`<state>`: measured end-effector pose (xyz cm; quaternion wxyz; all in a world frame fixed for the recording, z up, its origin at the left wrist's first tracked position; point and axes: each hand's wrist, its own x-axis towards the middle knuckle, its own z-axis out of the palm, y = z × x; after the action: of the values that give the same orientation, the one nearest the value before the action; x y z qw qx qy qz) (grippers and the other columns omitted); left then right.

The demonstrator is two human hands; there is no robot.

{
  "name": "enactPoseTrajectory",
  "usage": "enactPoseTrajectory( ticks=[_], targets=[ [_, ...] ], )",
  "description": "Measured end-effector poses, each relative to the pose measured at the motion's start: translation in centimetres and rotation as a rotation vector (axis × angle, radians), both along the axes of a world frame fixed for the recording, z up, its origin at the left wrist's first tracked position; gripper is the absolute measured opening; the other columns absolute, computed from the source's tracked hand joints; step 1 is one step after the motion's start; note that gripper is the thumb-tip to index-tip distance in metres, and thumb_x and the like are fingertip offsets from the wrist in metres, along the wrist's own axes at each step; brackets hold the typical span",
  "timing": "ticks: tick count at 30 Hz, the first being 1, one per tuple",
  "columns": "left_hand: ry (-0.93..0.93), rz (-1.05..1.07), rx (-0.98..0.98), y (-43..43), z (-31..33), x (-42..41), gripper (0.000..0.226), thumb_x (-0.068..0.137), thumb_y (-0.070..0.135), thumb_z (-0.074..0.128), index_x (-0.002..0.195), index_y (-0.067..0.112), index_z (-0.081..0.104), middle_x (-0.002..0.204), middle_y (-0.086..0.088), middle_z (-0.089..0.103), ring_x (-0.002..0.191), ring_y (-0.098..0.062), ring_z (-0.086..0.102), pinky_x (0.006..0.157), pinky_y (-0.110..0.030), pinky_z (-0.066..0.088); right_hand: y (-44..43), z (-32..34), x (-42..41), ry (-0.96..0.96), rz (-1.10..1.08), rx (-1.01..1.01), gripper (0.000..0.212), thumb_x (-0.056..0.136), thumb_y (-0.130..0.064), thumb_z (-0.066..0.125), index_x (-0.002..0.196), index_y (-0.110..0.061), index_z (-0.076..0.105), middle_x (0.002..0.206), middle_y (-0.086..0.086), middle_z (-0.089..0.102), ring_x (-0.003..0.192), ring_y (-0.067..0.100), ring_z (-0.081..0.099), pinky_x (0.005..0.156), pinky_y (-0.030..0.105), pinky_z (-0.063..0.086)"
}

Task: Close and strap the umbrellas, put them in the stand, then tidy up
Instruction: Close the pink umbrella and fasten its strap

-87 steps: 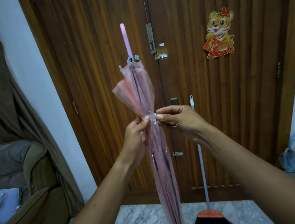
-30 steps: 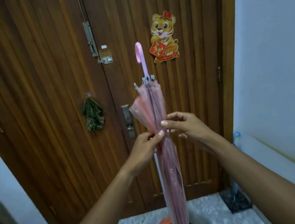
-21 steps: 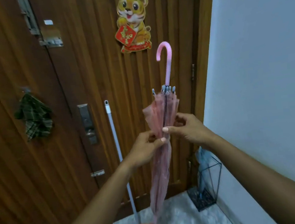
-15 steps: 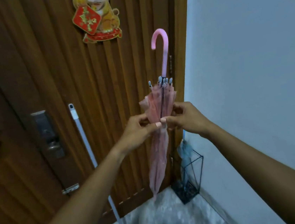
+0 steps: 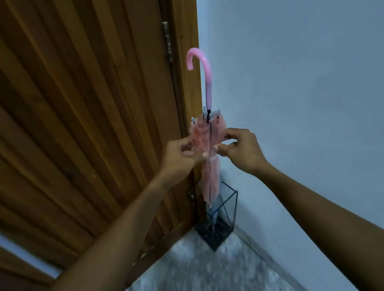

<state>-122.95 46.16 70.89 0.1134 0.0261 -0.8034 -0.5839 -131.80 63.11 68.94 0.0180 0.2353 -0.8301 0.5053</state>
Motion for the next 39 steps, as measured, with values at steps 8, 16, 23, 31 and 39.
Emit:
enactPoseTrajectory(
  ticks=[8, 16, 23, 31, 39],
  targets=[
    [-0.374, 0.118, 0.015, -2.3, -12.6, -13.2, 0.009, 0.093, -0.001, 0.062, 0.097, -0.002, 0.070, 0.100, -0.014, 0.072, 0.095, -0.023, 0.068, 0.097, -0.041, 0.051, -3.7, -14.0, -14.5, -0.154, 0.047, 0.204, 0.012, 0.084, -0.018, 0.078, 0.090, -0.007, 0.078, 0.089, 0.008, 0.078, 0.078, 0.022, 0.073, 0.075, 0.041, 0.059],
    [-0.614, 0.244, 0.102, -4.2, -26.7, -18.7, 0.025, 0.086, 0.007, 0.071, 0.110, 0.000, 0.071, 0.105, -0.011, 0.070, 0.092, -0.017, 0.062, 0.081, -0.026, 0.049, -7.6, -29.5, -19.5, -0.429, 0.083, 0.307, 0.017, 0.084, -0.020, 0.080, 0.097, -0.009, 0.079, 0.100, 0.006, 0.078, 0.088, 0.018, 0.072, 0.076, 0.022, 0.051],
    [-0.701, 0.322, -0.004, -4.9, -38.0, -20.1, 0.012, 0.083, 0.019, 0.073, 0.090, 0.009, 0.075, 0.089, -0.011, 0.072, 0.084, -0.024, 0.066, 0.078, -0.029, 0.052, -8.9, -40.3, -20.4, -0.530, 0.117, 0.367, 0.015, 0.084, -0.015, 0.079, 0.097, -0.009, 0.081, 0.101, 0.008, 0.079, 0.091, 0.018, 0.075, 0.070, 0.012, 0.048],
    [-0.710, 0.382, -0.039, -5.0, -43.4, -20.4, 0.008, 0.085, 0.002, 0.072, 0.091, -0.002, 0.076, 0.085, 0.000, 0.072, 0.078, -0.011, 0.066, 0.061, 0.000, 0.041, -9.5, -46.0, -20.9, -0.585, 0.103, 0.387, 0.017, 0.088, -0.027, 0.076, 0.094, -0.012, 0.081, 0.096, 0.006, 0.080, 0.088, 0.017, 0.074, 0.071, 0.016, 0.051],
    [-0.752, 0.370, 0.044, -5.4, -43.9, -21.0, 0.017, 0.083, 0.000, 0.071, 0.100, 0.002, 0.073, 0.101, -0.009, 0.075, 0.094, -0.022, 0.071, 0.086, -0.033, 0.057, -10.1, -46.0, -19.7, -0.510, -0.047, 0.403, 0.024, 0.089, -0.027, 0.074, 0.108, -0.012, 0.077, 0.109, 0.008, 0.077, 0.098, 0.022, 0.073, 0.079, 0.020, 0.050]
  ],
)
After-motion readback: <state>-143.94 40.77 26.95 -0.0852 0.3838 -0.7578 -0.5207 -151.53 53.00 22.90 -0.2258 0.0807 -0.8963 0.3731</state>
